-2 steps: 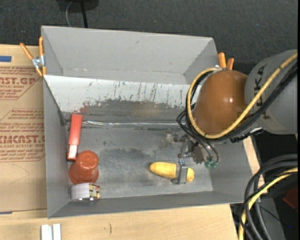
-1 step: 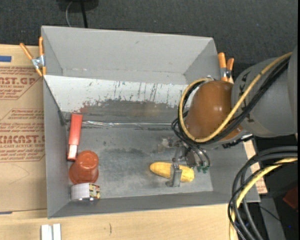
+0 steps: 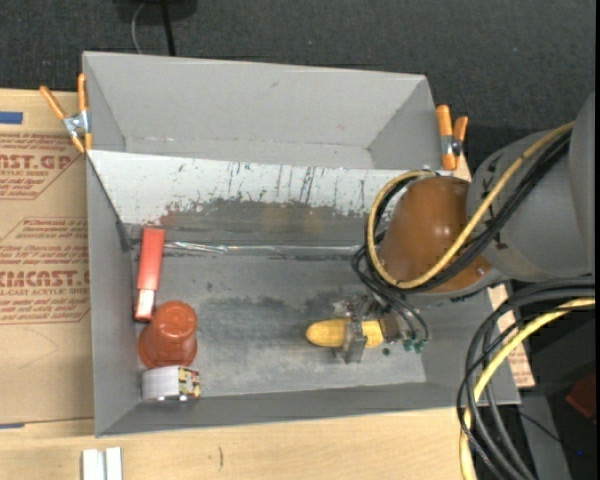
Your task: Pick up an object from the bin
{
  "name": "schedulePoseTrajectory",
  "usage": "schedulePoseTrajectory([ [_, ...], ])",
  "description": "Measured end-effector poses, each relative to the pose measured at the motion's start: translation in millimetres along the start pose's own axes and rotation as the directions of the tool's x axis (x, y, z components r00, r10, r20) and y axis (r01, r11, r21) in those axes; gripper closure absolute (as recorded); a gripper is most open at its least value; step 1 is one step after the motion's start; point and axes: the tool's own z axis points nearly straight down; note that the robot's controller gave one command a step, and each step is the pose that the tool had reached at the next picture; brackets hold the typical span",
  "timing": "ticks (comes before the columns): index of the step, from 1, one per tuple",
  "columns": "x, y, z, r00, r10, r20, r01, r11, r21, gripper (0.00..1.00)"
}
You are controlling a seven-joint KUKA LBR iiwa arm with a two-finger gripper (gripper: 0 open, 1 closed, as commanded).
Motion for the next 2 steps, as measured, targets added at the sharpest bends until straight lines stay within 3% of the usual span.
schedulePoseTrajectory([
  [1,0.0,0,0,1.000,0.000,0.000,0.000,1.000,0.000,1.00],
  [2,-11.6,4,-112,0.998,-0.055,0.002,0.055,0.998,-0.001,1.00],
])
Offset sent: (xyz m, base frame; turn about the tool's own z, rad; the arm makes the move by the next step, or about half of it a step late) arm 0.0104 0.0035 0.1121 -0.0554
